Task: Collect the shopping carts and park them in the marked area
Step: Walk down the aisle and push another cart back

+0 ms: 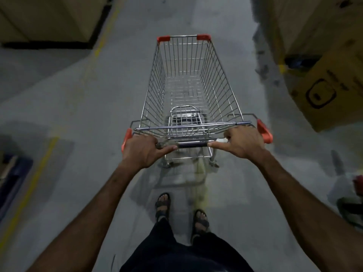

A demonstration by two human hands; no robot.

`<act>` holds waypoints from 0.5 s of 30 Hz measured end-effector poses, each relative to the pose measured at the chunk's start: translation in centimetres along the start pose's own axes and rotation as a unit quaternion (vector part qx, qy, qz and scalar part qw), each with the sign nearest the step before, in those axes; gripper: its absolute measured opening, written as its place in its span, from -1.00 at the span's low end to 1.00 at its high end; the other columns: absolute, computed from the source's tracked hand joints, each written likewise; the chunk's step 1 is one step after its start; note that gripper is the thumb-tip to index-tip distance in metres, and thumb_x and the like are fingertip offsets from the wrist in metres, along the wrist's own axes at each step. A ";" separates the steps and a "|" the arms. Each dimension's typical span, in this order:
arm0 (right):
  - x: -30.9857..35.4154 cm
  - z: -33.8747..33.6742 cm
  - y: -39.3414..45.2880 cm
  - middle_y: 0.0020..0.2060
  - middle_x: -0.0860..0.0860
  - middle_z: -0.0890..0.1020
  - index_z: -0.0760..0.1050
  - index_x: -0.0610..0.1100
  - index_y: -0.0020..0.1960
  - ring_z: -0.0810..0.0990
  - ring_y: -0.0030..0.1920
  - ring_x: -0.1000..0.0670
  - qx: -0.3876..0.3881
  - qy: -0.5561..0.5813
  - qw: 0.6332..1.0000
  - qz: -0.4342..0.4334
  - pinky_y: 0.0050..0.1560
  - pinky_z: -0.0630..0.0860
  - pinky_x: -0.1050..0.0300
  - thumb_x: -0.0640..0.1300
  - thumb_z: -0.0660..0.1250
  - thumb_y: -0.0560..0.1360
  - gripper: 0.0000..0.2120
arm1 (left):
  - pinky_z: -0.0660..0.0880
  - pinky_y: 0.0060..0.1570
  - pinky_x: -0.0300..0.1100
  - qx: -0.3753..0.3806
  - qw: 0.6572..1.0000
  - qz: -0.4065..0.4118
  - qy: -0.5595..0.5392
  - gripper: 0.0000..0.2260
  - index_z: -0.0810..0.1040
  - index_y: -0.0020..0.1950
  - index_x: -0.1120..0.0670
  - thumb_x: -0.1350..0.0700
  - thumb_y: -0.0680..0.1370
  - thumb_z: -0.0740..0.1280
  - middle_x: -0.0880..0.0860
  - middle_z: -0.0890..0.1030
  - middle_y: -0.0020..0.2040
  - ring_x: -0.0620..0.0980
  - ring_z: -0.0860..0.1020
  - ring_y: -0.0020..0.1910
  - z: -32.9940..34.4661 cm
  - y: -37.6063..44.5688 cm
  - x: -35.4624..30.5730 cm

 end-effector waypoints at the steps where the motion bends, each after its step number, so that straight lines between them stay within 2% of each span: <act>1: 1.1 -0.1 0.7 -0.48 0.08 0.50 0.47 -0.05 -0.40 0.52 -0.39 0.02 0.001 -0.003 1.000 -0.024 -0.17 0.47 0.05 0.76 -0.09 0.33 -0.10 | 0.04 0.59 0.30 0.007 1.000 -0.024 -0.004 -0.06 0.61 -0.34 -0.01 -0.75 0.36 -0.21 -0.02 0.63 -0.33 0.06 0.68 -0.07 0.2 -1.3 0.8; 5: 6.3 -0.4 3.5 -0.48 0.08 0.51 0.47 -0.04 -0.39 0.53 -0.39 0.03 0.012 -0.021 0.993 -0.117 -0.13 0.53 0.03 0.78 -0.13 0.30 -0.08 | 0.03 0.60 0.27 0.016 0.991 -0.128 -0.041 -0.12 0.54 -0.36 -0.04 -0.75 0.37 -0.18 -0.05 0.58 -0.37 0.04 0.69 -0.09 0.8 -6.9 4.4; 8: 11.2 -0.5 4.8 -0.46 0.10 0.51 0.46 -0.03 -0.38 0.50 -0.40 0.08 0.025 -0.025 0.984 -0.176 -0.15 0.43 0.06 0.79 -0.12 0.28 -0.09 | 0.01 0.61 0.27 0.013 0.979 -0.189 -0.075 -0.18 0.48 -0.38 -0.04 -0.73 0.39 -0.13 -0.08 0.58 -0.36 0.01 0.68 -0.08 1.3 -11.3 7.1; 15: 25.5 0.0 6.4 -0.43 0.11 0.55 0.47 0.01 -0.34 0.54 -0.38 0.12 0.065 -0.033 0.946 -0.314 0.01 0.58 0.00 0.81 -0.12 0.24 -0.10 | 0.02 0.61 0.27 0.003 0.936 -0.337 -0.106 -0.13 0.51 -0.35 -0.03 -0.74 0.37 -0.20 -0.10 0.55 -0.38 -0.02 0.67 -0.13 3.9 -22.2 14.3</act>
Point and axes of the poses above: each hand's wrist, its own y-axis towards the middle knuckle, its own z-axis out of the palm, x = y × z, the point moved 8 cm from there along y, towards the middle knuckle
